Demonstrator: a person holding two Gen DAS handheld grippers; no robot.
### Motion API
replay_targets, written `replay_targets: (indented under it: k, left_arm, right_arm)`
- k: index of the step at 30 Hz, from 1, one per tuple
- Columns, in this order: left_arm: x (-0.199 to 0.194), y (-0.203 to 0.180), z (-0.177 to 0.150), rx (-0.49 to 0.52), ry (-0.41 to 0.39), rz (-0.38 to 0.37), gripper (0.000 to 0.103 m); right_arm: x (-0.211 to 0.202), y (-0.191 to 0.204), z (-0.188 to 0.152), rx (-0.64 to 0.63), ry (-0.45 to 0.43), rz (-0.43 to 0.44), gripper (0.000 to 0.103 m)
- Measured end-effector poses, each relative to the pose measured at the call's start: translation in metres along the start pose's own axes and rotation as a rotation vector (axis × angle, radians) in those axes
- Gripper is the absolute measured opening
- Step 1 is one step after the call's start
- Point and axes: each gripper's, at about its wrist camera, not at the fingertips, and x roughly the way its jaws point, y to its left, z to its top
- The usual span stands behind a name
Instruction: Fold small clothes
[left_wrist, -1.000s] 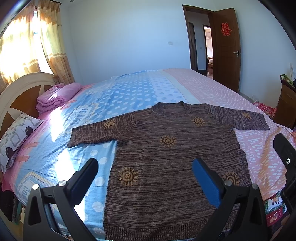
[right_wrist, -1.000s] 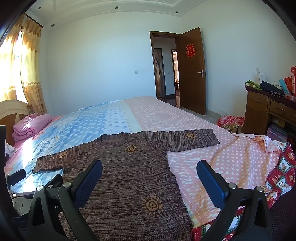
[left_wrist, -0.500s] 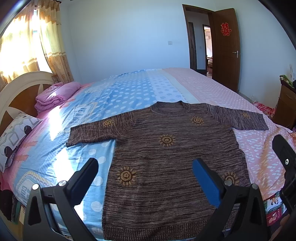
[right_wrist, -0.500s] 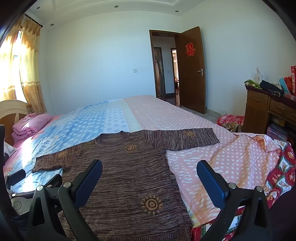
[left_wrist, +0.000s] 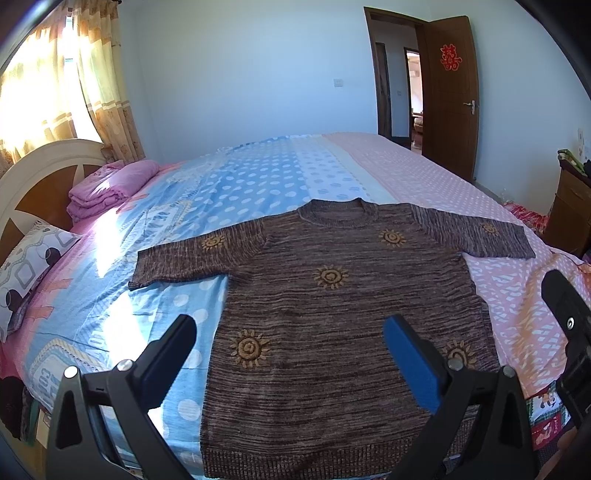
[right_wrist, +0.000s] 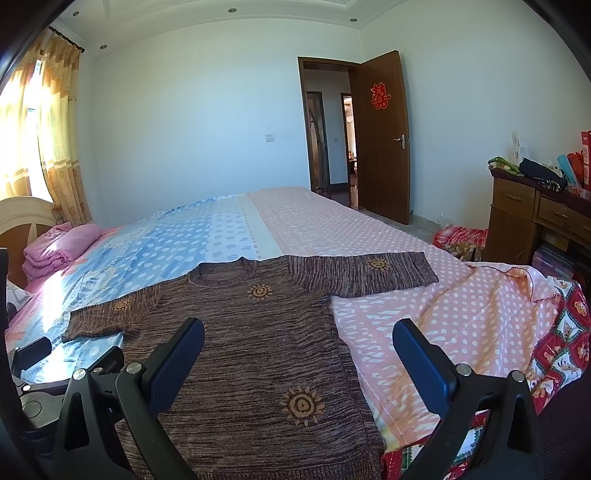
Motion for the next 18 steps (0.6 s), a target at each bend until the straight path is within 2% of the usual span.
replay_targets:
  k: [14, 18]
  left_arm:
    - [0.037, 0.001, 0.007, -0.002, 0.039, -0.010, 0.103]
    - [0.049, 0.001, 0.018, 0.000, 0.025, -0.025, 0.103]
  right_arm:
    - [0.038, -0.019, 0.008, 0.022, 0.047, -0.066, 0.102]
    - [0.063, -0.016, 0.022, -0.028, 0.073, -0.093, 0.102]
